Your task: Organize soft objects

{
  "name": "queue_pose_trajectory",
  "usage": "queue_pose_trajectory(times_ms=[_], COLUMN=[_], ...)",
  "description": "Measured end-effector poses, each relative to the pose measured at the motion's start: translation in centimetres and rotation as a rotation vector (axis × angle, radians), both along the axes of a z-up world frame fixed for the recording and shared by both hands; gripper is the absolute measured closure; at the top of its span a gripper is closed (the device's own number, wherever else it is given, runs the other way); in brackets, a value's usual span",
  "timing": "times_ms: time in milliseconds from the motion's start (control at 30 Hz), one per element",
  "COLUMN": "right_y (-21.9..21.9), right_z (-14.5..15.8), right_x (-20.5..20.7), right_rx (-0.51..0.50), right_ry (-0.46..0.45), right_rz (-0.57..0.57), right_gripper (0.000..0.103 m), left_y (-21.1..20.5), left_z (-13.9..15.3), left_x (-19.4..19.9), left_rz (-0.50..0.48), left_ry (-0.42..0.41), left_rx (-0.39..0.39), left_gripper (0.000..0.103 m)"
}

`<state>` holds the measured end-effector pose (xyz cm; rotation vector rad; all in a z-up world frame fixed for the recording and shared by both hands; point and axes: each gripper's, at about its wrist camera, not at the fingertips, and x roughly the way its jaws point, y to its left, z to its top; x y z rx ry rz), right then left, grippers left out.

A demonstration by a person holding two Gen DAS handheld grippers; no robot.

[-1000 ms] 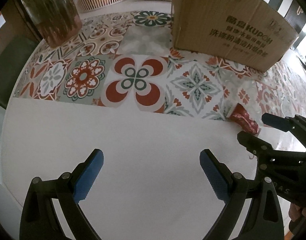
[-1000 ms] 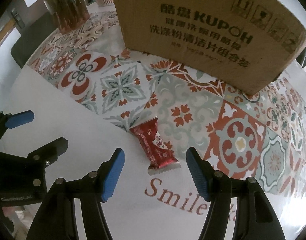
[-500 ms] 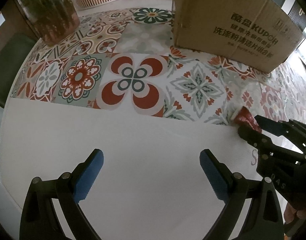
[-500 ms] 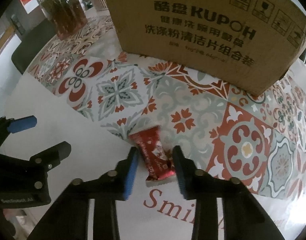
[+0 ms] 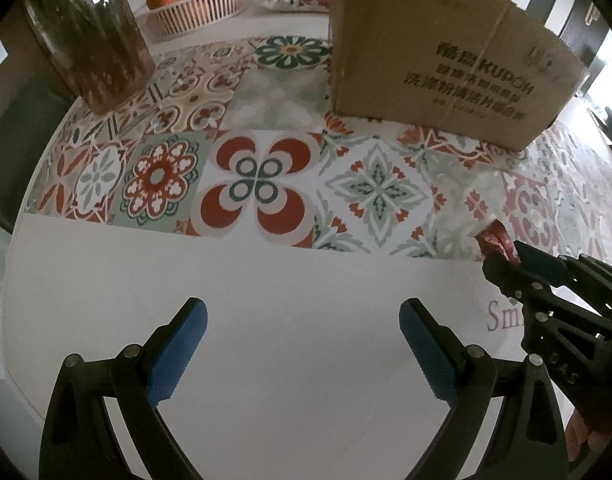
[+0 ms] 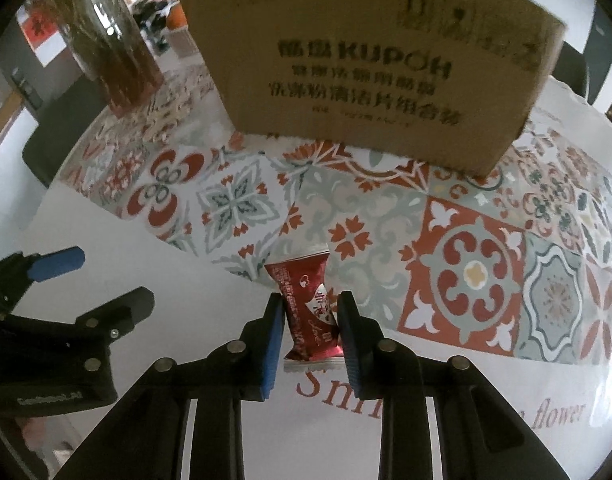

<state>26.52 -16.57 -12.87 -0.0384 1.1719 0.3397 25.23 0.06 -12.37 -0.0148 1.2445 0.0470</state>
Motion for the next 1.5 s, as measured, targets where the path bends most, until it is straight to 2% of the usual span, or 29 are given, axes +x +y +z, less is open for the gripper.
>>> queue_pose_trajectory(times_ms=[400,1000,1167,1233,1367,1500], right_y=[-1.0,-2.5,-3.0,-3.0,-3.3,-3.4], right_z=[4.4,10.5,12.0,12.5,12.7,11.7], right_x=[-0.8,0.7,1.5,1.9,2.5,3.1], right_rx=[0.022,0.109,0.127,0.124,0.123,0.126], right_ry=[-0.121,-0.274,-0.315,-0.335,-0.339,-0.292], right_rz=[-0.096,-0.202,-0.222,-0.222,-0.225,-0.207], right_gripper=[0.074,0.074,0.080,0.090,0.090,0.090], left_y=[-0.5,-1.7,-2.0,-2.1,-2.2,-2.4], left_z=[3.2,9.4,10.5,11.0,11.8,12.1], left_x=[0.0,2.1,2.7,3.0,3.7,3.8], left_rz=[-0.041,-0.119,-0.128,-0.133,-0.131,-0.133], left_ry=[-0.086,-0.259,-0.293,-0.306,-0.328,-0.342], left_rx=[-0.006,0.001,0.002,-0.003,-0.001,0.006], left_gripper=[0.005,0.005,0.005,0.005,0.005,0.005])
